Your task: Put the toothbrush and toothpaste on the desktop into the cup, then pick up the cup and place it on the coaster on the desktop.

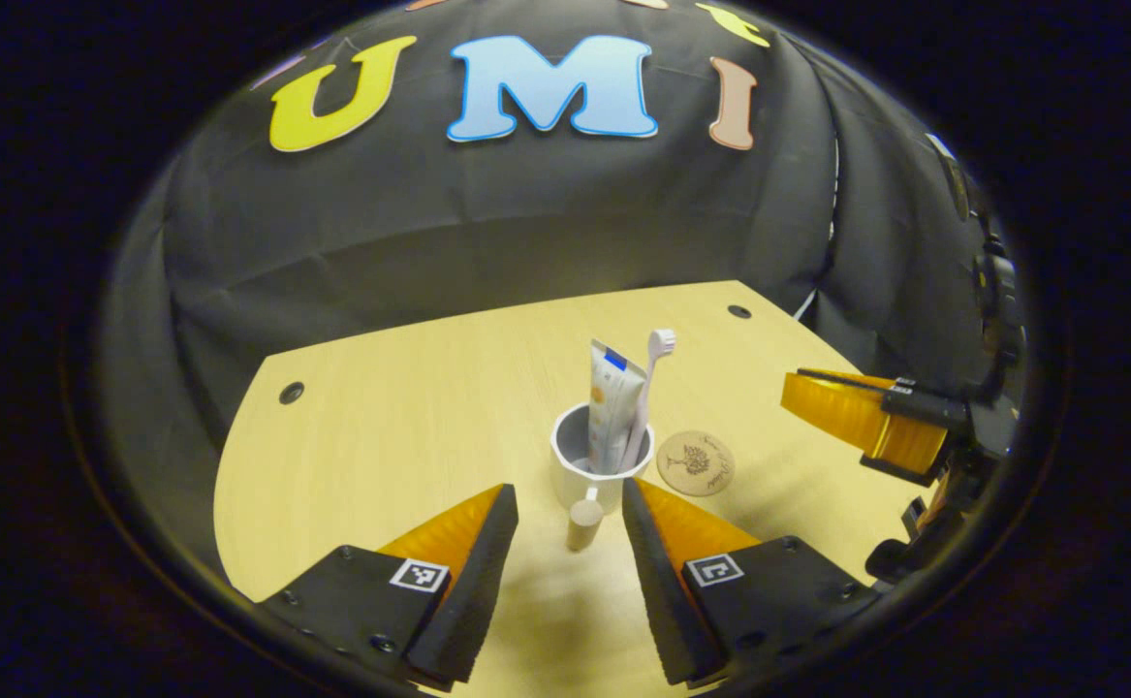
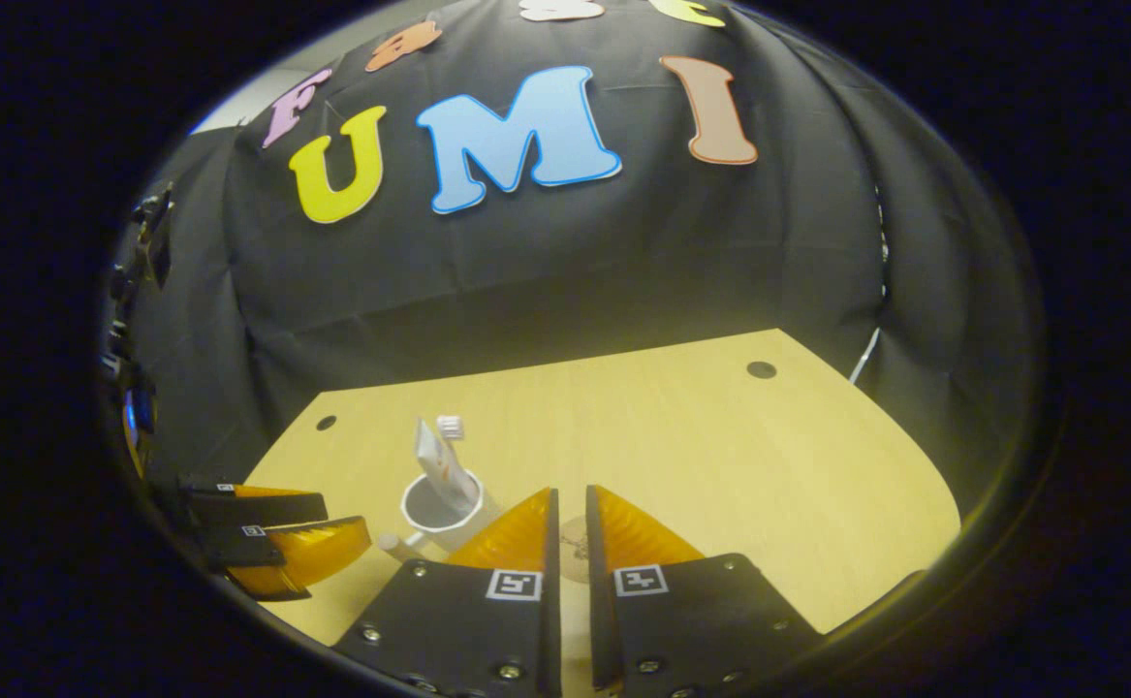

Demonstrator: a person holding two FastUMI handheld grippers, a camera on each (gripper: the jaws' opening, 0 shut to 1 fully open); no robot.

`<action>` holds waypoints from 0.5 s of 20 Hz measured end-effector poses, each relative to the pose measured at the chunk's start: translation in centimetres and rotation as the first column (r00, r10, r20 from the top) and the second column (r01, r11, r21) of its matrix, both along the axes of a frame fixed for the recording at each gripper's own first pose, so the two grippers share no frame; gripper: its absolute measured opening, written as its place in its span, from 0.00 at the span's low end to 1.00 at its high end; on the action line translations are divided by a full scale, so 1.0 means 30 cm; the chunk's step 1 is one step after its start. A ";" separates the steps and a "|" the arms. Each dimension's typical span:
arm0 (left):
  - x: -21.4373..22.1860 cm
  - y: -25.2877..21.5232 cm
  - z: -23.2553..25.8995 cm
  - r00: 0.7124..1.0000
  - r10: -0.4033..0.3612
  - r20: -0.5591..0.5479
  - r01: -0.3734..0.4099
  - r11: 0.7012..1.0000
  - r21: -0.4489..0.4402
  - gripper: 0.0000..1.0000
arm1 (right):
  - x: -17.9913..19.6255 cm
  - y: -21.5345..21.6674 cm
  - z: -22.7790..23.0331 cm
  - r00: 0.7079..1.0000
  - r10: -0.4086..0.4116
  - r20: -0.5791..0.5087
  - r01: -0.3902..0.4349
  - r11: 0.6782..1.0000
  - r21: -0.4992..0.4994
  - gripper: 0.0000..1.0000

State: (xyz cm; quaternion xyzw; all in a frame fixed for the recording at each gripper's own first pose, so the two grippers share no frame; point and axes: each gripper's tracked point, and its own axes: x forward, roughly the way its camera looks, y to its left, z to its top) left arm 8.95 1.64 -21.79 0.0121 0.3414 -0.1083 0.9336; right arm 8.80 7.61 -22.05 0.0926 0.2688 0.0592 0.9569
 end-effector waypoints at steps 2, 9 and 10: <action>0.010 -0.025 -0.029 0.999 -0.028 -0.036 0.029 1.000 0.007 0.76 | -0.006 -0.056 -0.010 1.000 -0.027 -0.012 0.027 1.000 0.000 0.13; 0.063 -0.033 -0.175 0.964 -0.088 -0.252 0.106 0.993 0.060 0.76 | -0.055 -0.253 -0.057 0.991 -0.117 -0.060 0.117 0.993 -0.011 0.13; 0.065 -0.025 -0.198 0.955 -0.091 -0.281 0.119 0.989 0.084 0.75 | -0.061 -0.280 -0.068 0.989 -0.130 -0.068 0.130 0.991 -0.012 0.12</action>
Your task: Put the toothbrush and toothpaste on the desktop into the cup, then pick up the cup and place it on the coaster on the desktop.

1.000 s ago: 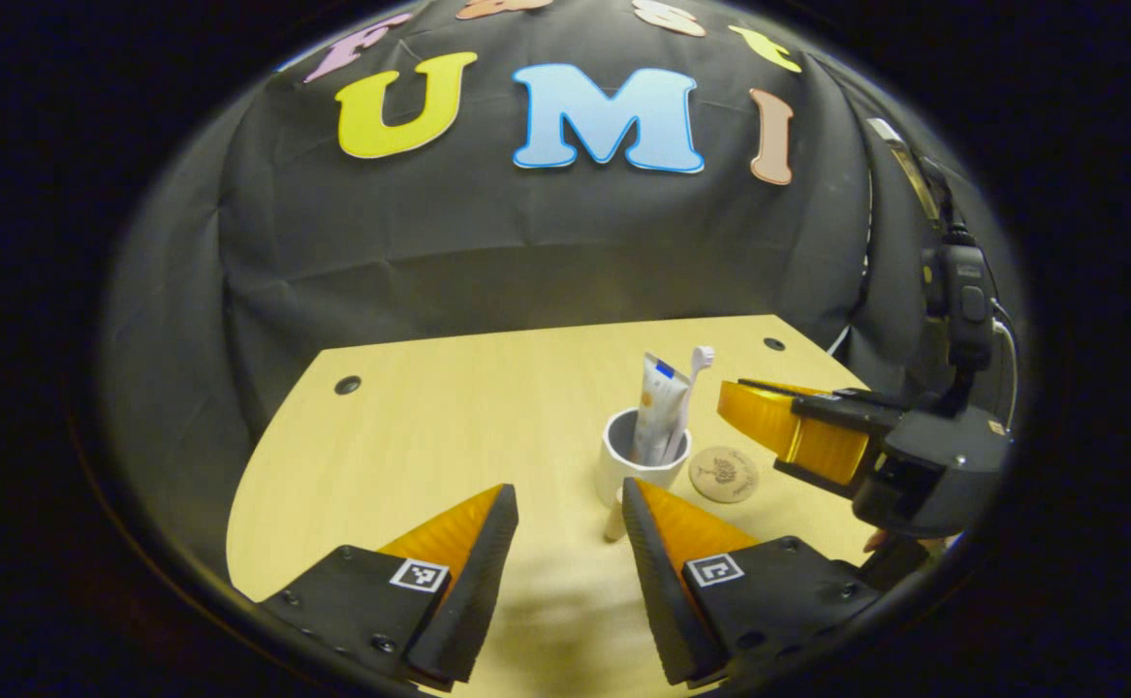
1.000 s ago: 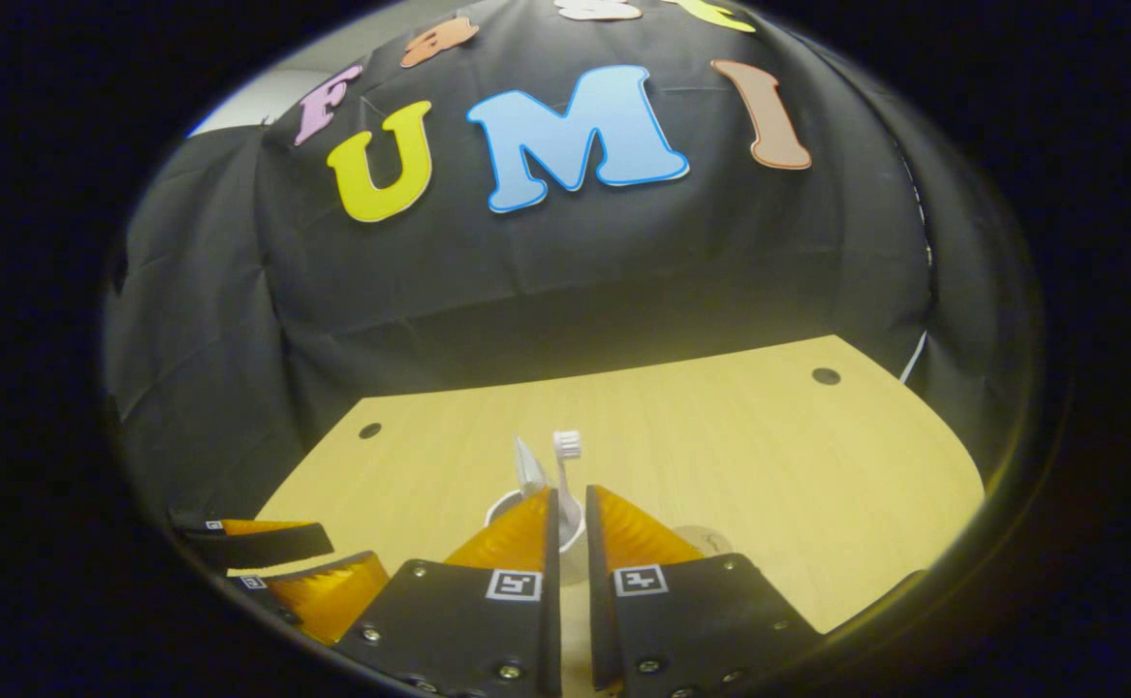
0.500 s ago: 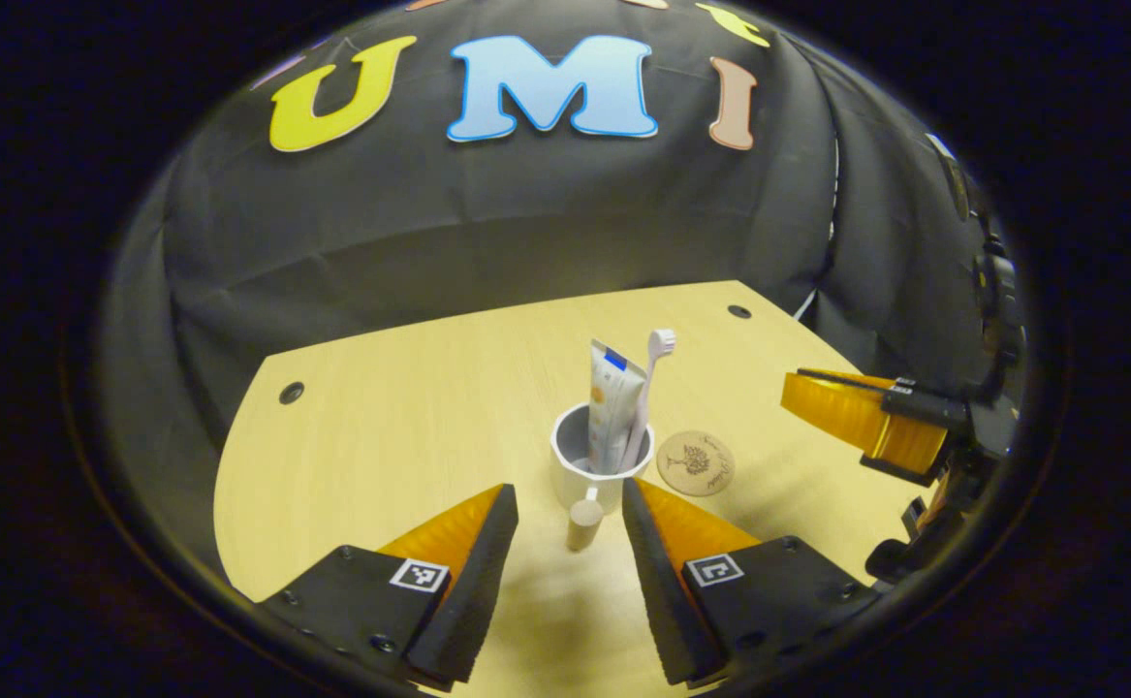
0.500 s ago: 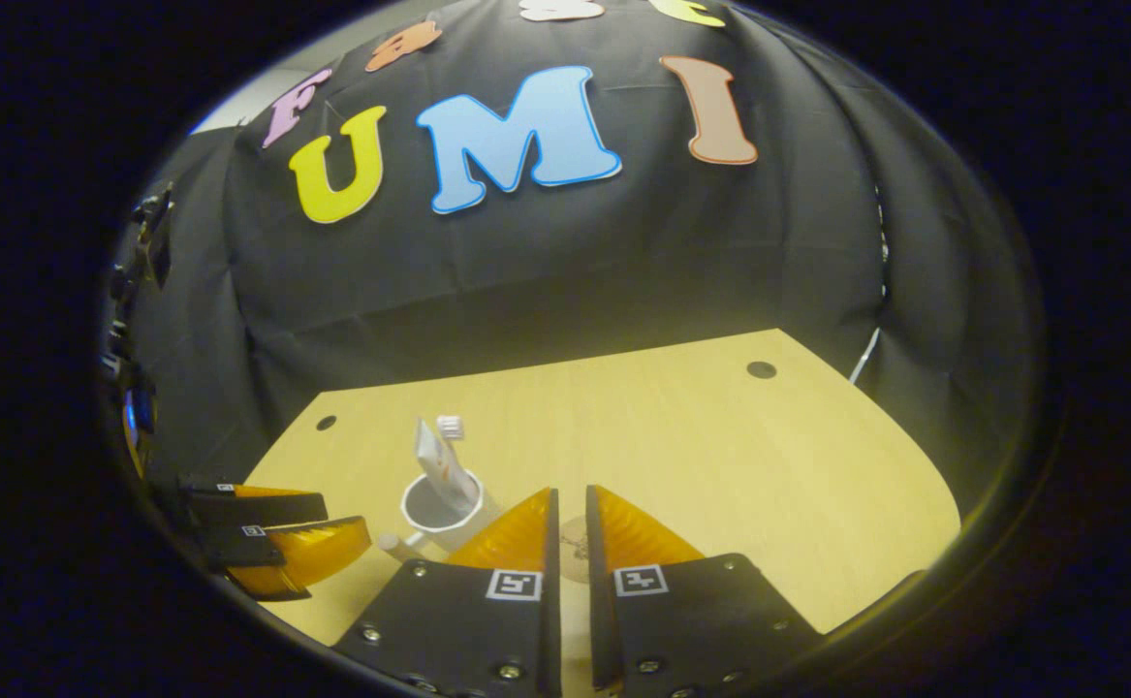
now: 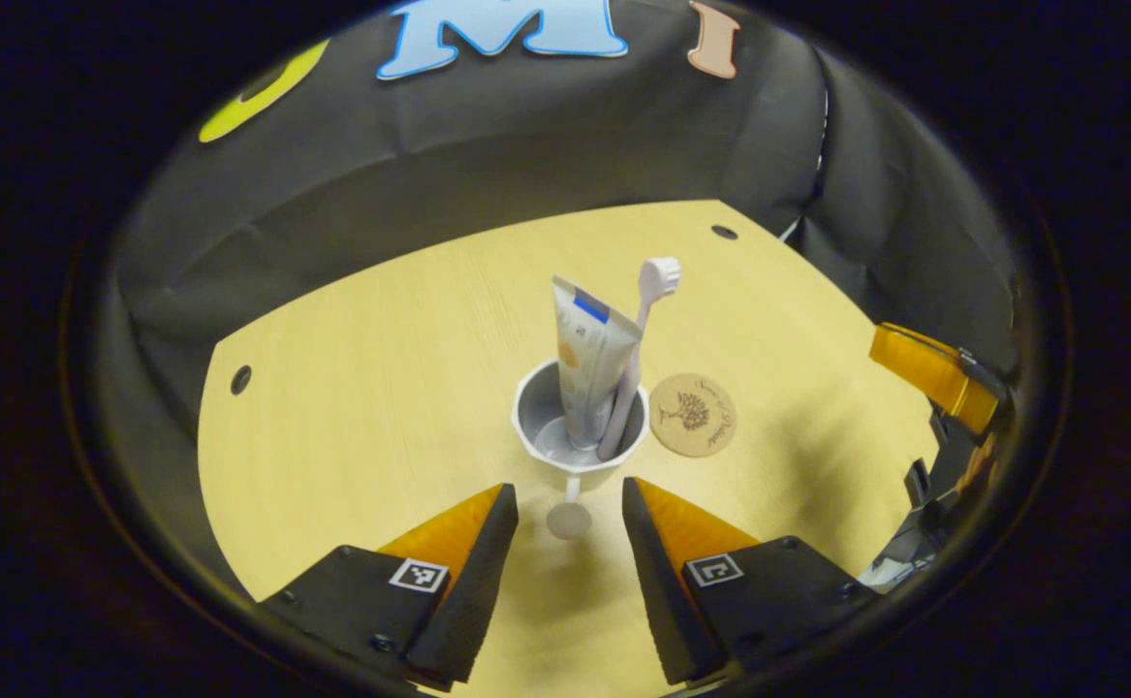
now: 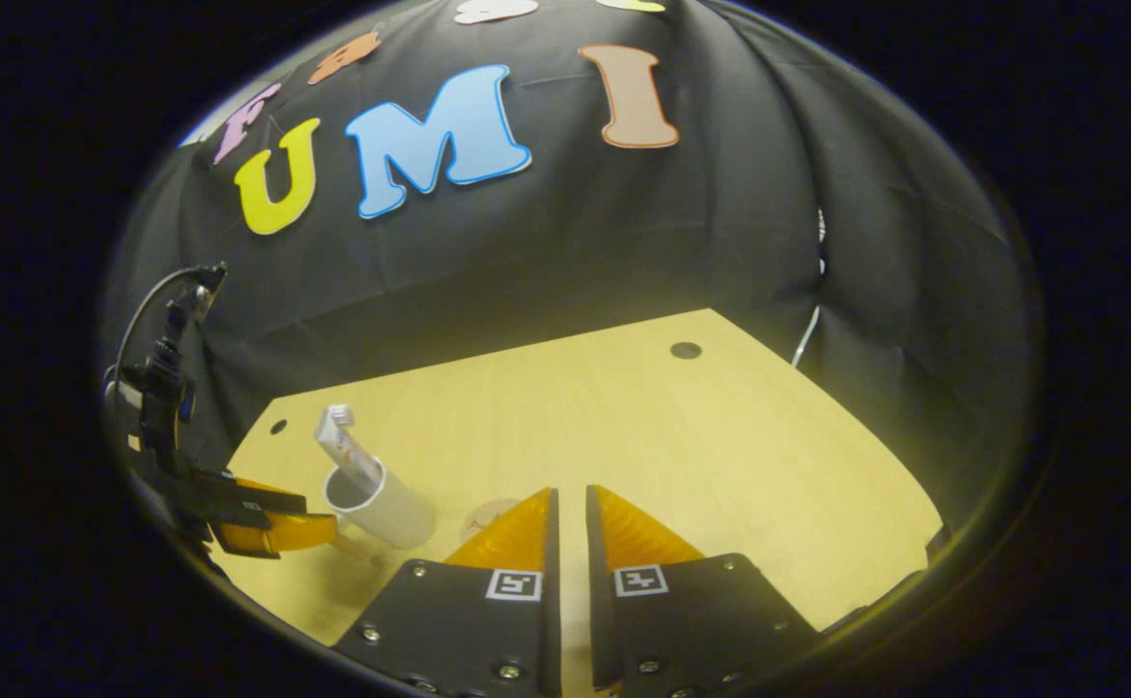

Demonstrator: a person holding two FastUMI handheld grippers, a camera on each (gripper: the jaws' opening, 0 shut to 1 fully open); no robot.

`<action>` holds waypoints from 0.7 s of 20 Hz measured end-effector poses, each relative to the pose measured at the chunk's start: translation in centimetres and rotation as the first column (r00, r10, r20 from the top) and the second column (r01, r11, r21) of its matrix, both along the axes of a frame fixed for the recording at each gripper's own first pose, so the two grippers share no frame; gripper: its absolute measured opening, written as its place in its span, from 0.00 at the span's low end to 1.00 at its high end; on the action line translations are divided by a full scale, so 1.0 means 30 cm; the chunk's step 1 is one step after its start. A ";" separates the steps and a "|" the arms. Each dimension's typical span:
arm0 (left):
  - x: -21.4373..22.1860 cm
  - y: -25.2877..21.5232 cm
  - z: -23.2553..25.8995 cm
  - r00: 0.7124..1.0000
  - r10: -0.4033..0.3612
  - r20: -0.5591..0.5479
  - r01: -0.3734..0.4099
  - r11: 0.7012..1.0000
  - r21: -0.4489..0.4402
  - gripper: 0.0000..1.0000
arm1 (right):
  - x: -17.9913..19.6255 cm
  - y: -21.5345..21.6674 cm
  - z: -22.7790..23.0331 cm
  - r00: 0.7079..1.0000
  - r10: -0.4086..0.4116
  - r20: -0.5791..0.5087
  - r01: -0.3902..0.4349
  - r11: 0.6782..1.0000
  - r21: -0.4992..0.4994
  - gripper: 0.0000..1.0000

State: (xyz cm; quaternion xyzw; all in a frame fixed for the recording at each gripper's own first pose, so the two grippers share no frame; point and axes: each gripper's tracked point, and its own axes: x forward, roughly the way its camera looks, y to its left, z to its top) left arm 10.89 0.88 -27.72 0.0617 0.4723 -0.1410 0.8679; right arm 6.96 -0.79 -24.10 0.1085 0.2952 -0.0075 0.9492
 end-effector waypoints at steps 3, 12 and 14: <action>0.018 0.007 -0.047 0.997 -0.031 -0.070 0.034 0.998 0.050 0.75 | -0.022 -0.069 -0.026 0.999 -0.037 -0.024 0.037 0.999 0.003 0.13; 0.030 -0.035 -0.140 0.979 -0.066 -0.193 0.081 0.994 0.071 0.72 | -0.061 -0.222 -0.068 0.991 -0.118 -0.065 0.118 0.993 -0.003 0.13; 0.026 -0.053 -0.163 0.977 -0.057 -0.206 0.071 0.996 0.057 0.65 | -0.069 -0.242 -0.083 0.989 -0.129 -0.077 0.130 0.992 -0.001 0.13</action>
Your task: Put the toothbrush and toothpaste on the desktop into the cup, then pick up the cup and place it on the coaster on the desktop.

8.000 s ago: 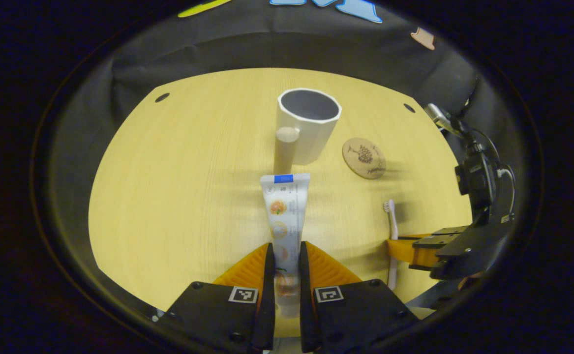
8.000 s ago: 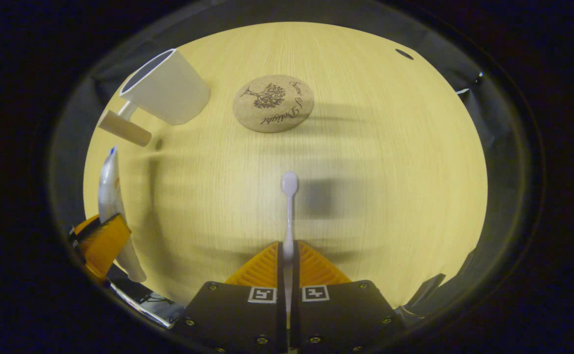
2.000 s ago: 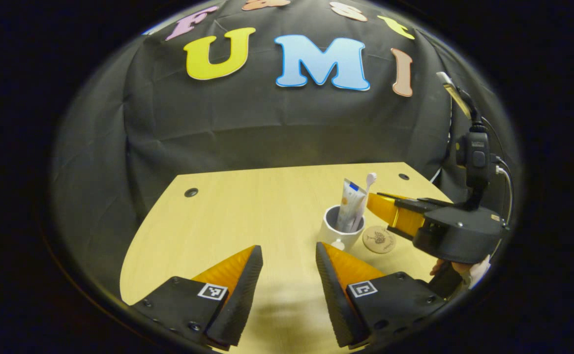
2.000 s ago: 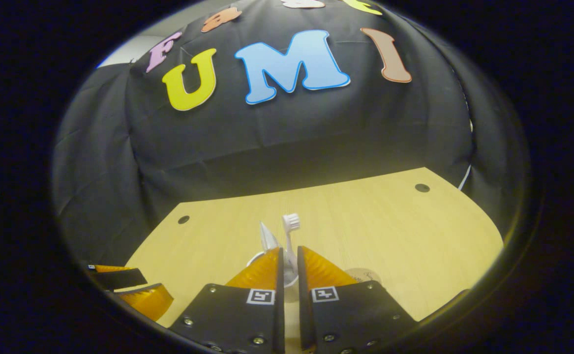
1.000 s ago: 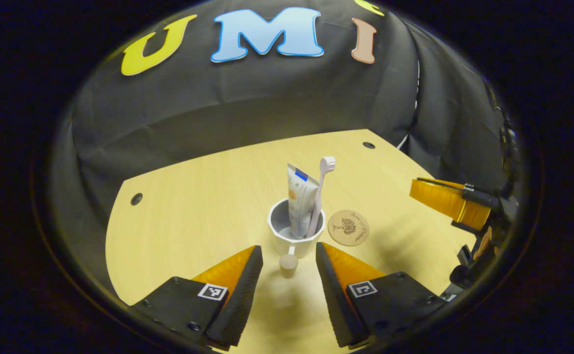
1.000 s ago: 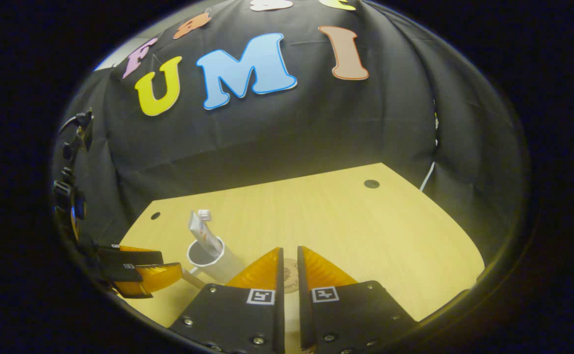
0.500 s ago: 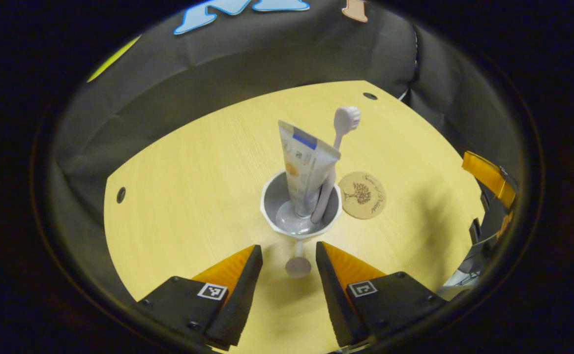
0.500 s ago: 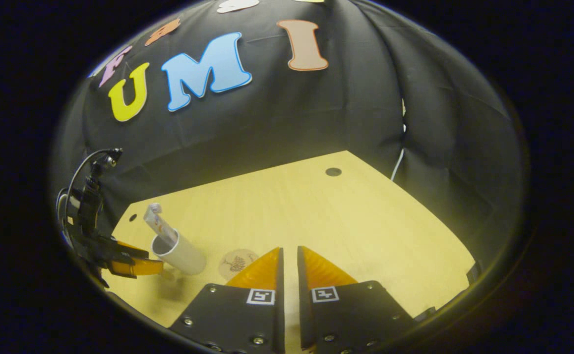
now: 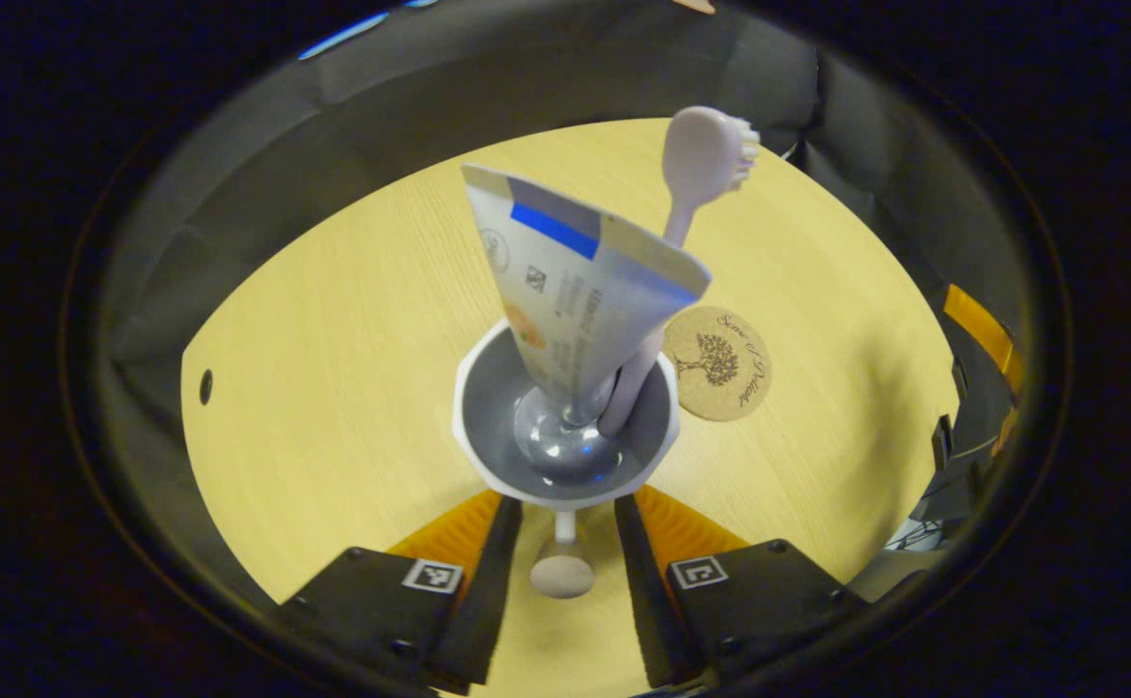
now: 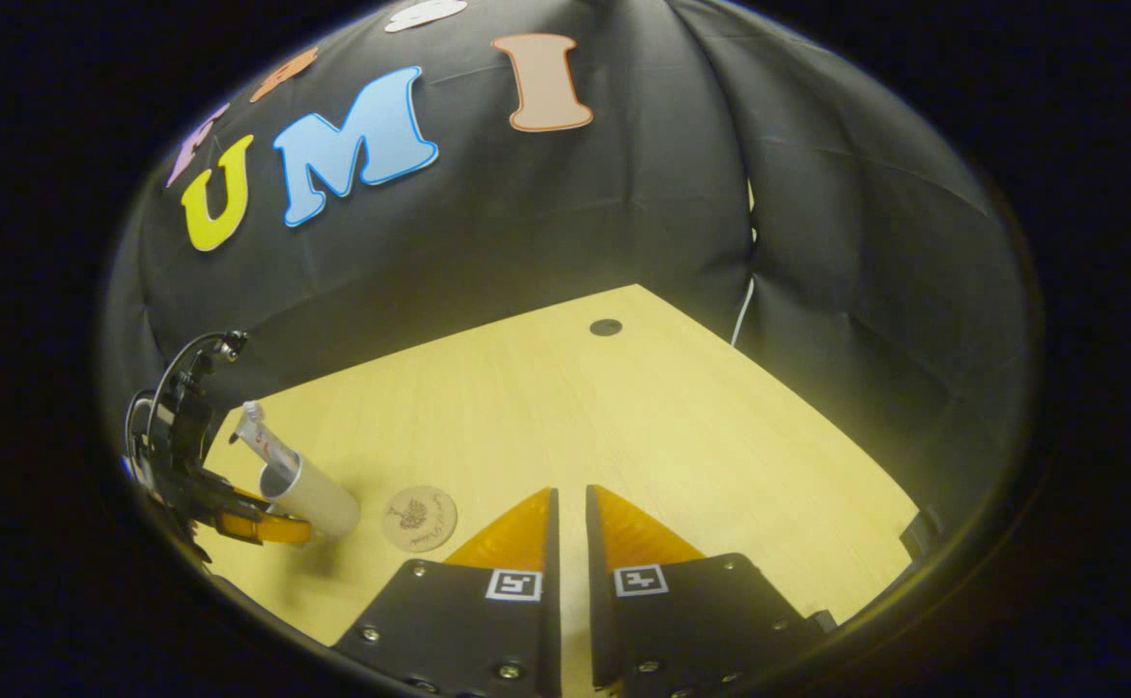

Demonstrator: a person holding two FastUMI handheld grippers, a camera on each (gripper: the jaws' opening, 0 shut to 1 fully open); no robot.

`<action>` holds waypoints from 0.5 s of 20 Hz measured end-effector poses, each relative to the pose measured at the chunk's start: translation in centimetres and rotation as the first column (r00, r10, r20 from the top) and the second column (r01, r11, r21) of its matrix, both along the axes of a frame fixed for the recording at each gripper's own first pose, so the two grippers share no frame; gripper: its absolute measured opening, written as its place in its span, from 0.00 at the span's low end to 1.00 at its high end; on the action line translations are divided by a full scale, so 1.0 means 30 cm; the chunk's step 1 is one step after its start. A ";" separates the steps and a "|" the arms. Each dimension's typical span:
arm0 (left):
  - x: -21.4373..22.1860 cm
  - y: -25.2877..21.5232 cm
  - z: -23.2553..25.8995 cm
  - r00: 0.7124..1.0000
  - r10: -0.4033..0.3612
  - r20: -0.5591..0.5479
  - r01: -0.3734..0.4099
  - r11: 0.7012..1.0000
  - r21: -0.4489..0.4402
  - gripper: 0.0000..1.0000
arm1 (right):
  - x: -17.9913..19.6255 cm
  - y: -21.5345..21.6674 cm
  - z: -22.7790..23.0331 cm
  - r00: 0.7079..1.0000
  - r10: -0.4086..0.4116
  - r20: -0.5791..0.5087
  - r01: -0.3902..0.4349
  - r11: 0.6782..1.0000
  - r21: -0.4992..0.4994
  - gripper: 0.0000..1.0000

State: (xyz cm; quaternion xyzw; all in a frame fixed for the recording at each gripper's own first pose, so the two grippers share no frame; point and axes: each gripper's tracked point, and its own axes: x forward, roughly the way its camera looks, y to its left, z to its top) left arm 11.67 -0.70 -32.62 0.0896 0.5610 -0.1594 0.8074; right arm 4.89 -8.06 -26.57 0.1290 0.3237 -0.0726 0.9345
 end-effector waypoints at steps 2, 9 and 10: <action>0.002 -0.003 -0.014 1.000 0.014 0.001 -0.014 1.000 -0.002 0.35 | -0.010 -0.016 -0.005 1.000 -0.006 -0.009 0.006 1.000 0.004 0.13; 0.002 -0.028 -0.003 0.999 0.040 0.017 -0.039 0.999 -0.018 0.31 | -0.014 -0.025 -0.008 1.000 0.005 -0.016 -0.005 1.000 0.008 0.13; 0.004 -0.039 0.002 0.999 0.039 0.023 -0.038 0.999 -0.022 0.32 | -0.015 -0.026 -0.009 1.000 0.006 -0.017 -0.006 1.000 0.009 0.13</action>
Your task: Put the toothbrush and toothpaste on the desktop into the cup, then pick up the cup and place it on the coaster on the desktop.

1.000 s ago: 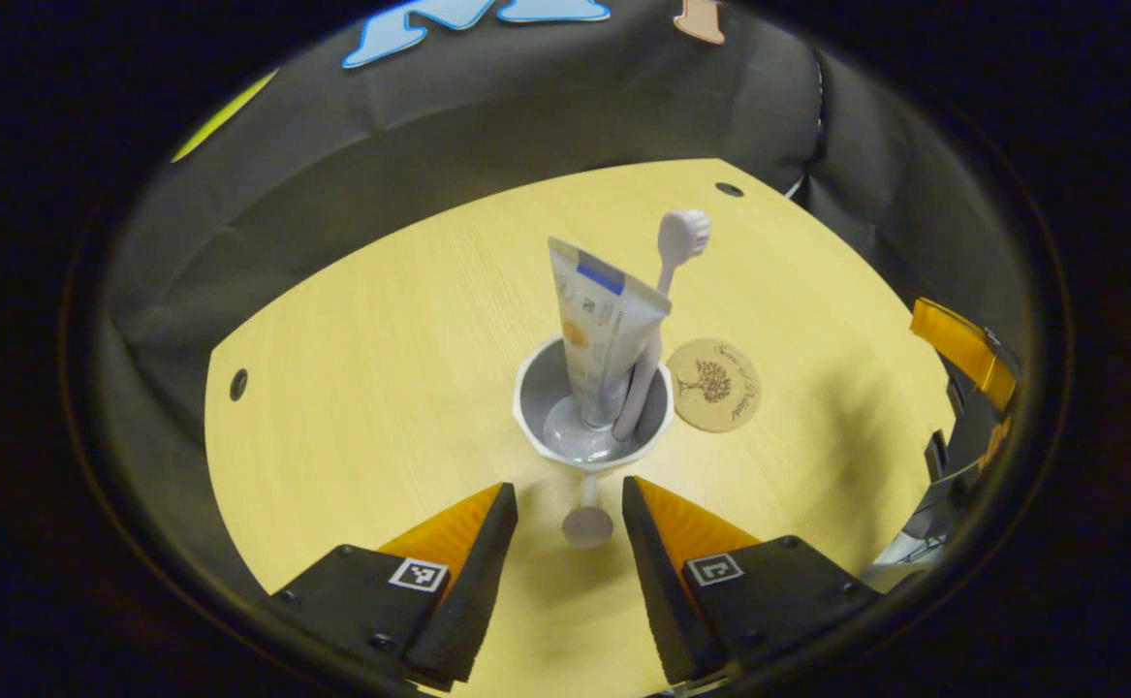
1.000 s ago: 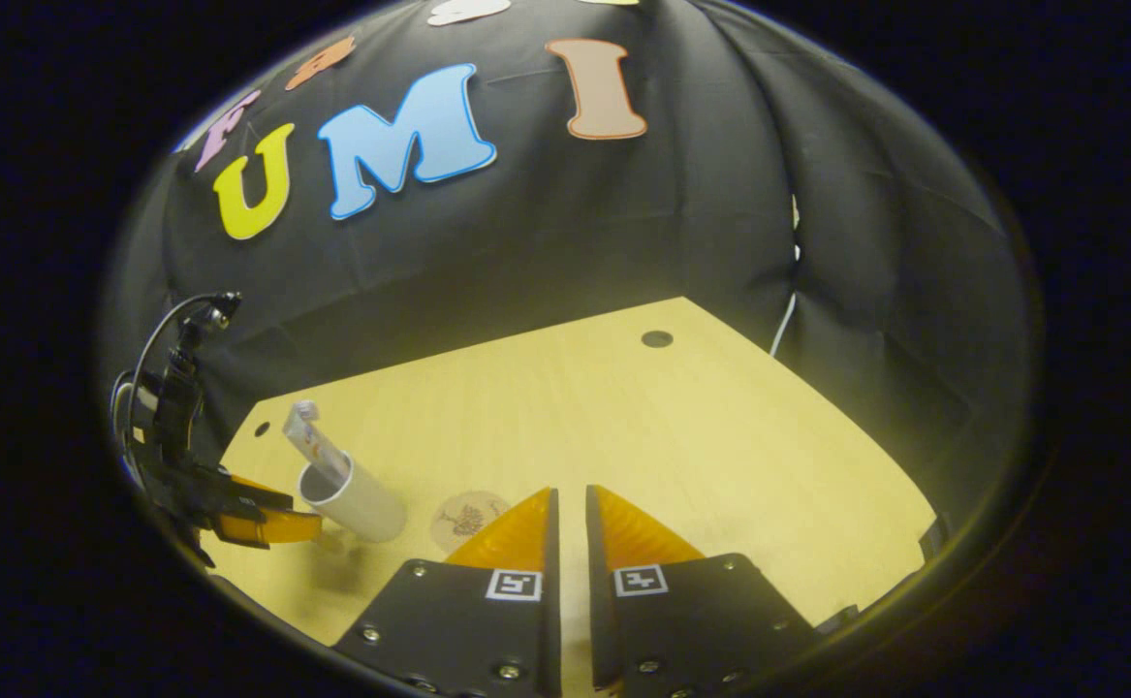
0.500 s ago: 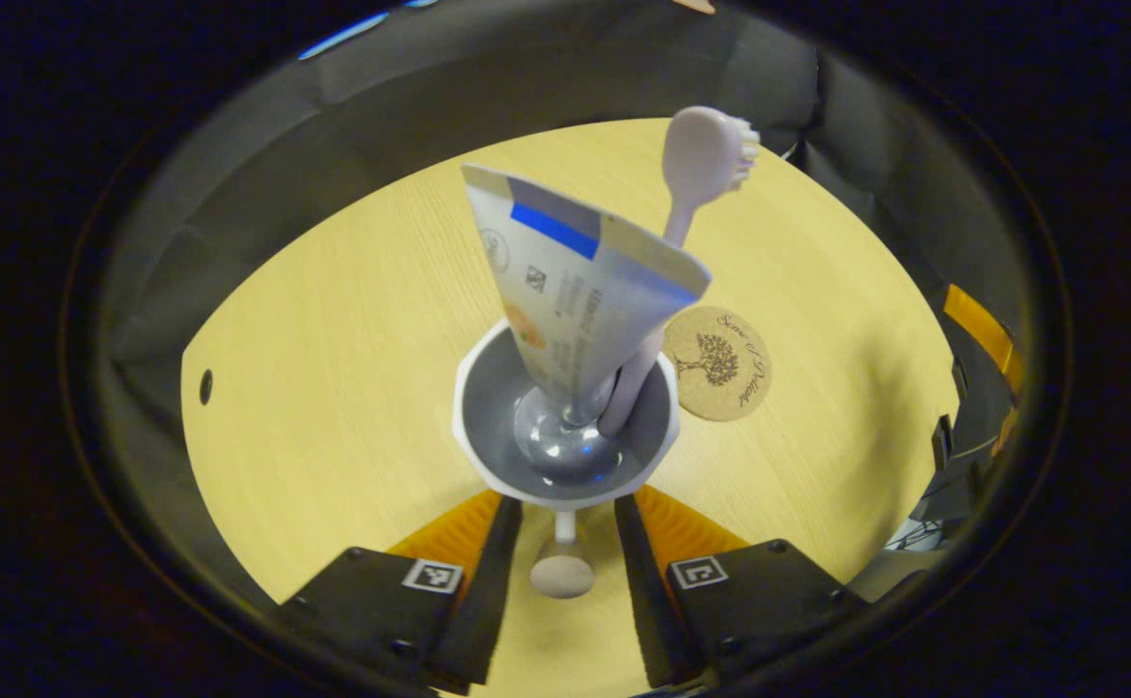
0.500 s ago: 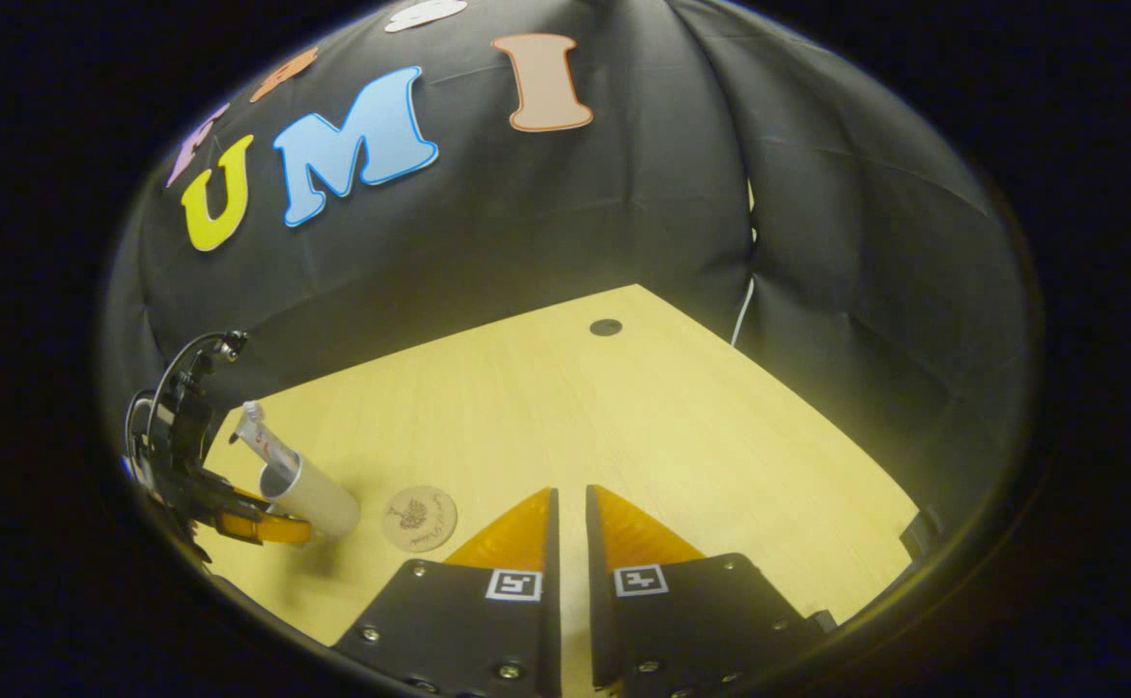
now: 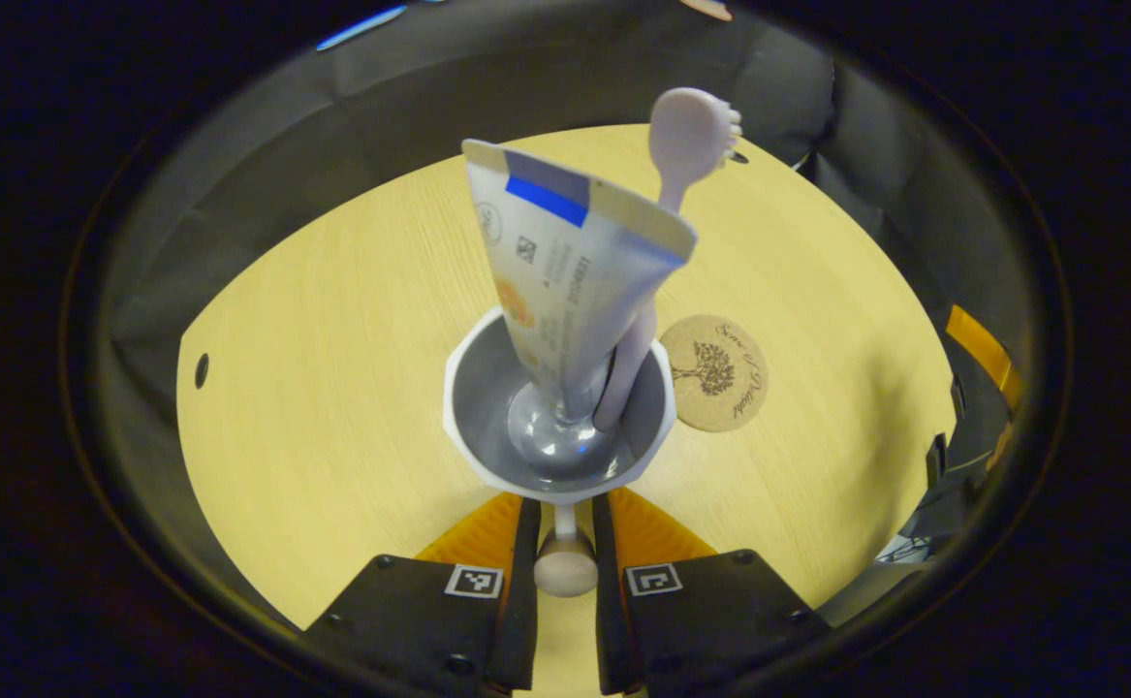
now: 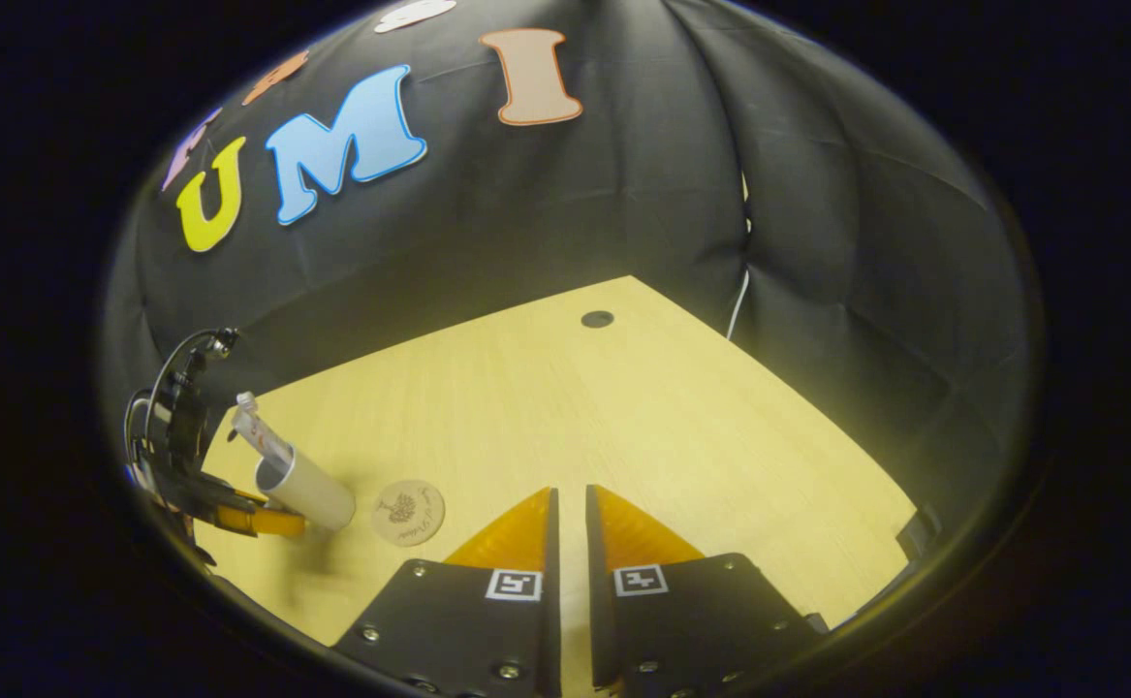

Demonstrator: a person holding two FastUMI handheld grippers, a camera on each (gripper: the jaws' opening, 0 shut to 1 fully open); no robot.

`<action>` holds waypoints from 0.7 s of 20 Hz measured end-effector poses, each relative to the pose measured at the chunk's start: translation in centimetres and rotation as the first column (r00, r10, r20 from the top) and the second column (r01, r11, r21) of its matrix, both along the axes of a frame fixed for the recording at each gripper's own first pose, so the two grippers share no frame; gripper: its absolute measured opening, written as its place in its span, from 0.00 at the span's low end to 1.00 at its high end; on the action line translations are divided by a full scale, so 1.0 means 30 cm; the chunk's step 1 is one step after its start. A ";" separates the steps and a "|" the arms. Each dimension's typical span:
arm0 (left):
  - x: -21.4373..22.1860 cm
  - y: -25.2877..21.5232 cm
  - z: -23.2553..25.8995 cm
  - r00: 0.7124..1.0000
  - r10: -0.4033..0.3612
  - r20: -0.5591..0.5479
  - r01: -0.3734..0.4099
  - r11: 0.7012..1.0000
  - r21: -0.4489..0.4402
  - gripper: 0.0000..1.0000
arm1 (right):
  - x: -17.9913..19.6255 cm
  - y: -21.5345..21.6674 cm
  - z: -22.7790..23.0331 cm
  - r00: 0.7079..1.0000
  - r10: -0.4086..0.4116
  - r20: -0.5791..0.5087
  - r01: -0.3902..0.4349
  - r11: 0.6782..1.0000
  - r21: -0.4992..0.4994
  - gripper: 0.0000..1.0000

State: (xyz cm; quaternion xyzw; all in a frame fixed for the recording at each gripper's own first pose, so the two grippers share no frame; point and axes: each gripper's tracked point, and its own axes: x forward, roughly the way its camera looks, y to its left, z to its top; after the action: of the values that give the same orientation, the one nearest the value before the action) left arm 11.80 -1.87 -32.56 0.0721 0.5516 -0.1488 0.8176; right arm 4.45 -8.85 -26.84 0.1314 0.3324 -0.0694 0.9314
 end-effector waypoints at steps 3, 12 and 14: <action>0.013 -0.051 0.029 0.999 -0.037 0.026 0.037 0.999 0.007 0.32 | -0.007 -0.014 -0.008 1.000 -0.001 -0.003 0.001 1.000 0.001 0.13; 0.016 -0.306 0.044 0.988 -0.152 0.037 0.152 0.988 -0.013 0.31 | -0.040 -0.120 -0.010 0.999 -0.055 -0.002 0.055 0.999 0.003 0.13; 0.006 -0.341 0.049 0.986 -0.165 0.031 0.165 0.986 -0.011 0.31 | -0.049 -0.147 -0.014 0.998 -0.070 -0.006 0.070 0.998 0.005 0.13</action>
State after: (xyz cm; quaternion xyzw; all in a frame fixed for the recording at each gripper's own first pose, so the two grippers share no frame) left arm 11.99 -12.11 -31.08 0.1141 0.5303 -0.2185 0.8112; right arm 2.98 -13.26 -27.26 0.1453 0.3303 -0.1015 0.9271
